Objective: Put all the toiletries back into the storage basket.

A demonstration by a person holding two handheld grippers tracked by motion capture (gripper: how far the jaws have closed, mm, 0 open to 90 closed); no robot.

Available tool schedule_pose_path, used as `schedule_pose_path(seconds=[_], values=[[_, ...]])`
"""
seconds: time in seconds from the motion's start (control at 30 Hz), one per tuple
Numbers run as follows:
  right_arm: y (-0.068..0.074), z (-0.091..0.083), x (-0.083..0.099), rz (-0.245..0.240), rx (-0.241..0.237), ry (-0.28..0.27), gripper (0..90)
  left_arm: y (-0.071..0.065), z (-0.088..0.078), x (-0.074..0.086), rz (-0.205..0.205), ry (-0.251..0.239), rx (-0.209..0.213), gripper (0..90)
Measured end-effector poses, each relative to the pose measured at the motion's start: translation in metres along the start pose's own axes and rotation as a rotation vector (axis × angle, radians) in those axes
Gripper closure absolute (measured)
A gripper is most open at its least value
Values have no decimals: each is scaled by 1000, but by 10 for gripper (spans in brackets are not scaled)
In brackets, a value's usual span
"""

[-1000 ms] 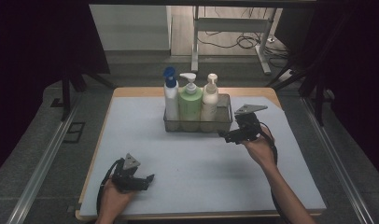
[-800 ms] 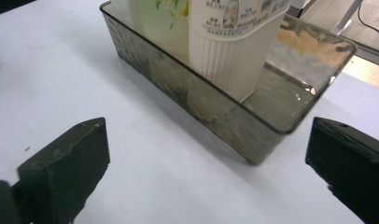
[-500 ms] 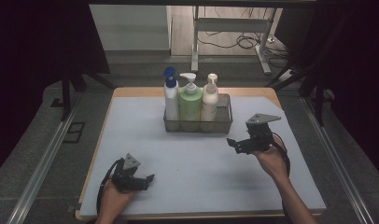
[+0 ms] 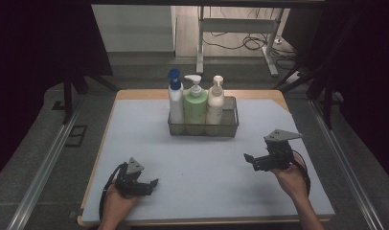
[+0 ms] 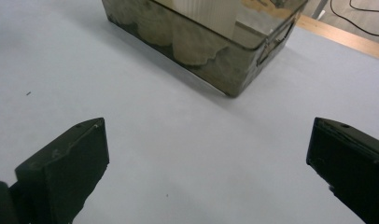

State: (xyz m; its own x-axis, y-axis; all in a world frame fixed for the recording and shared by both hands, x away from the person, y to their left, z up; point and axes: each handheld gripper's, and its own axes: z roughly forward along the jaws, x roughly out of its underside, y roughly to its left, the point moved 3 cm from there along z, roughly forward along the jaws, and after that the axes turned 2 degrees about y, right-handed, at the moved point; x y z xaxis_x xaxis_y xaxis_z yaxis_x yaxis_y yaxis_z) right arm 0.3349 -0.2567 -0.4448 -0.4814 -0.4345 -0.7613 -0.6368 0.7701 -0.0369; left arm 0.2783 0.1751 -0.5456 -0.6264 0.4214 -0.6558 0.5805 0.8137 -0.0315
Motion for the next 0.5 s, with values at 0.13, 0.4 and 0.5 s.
schedule_pose_path(seconds=[0.13,0.4,0.5], values=[[1,-1,15,12,-1,5,0,0,0,0,0,0,0,122],[4,5,45,15,6,38,0,0,0,0,2,-1,-1,122],[4,9,56,23,3,41,0,0,0,0,2,-1,-1,122]])
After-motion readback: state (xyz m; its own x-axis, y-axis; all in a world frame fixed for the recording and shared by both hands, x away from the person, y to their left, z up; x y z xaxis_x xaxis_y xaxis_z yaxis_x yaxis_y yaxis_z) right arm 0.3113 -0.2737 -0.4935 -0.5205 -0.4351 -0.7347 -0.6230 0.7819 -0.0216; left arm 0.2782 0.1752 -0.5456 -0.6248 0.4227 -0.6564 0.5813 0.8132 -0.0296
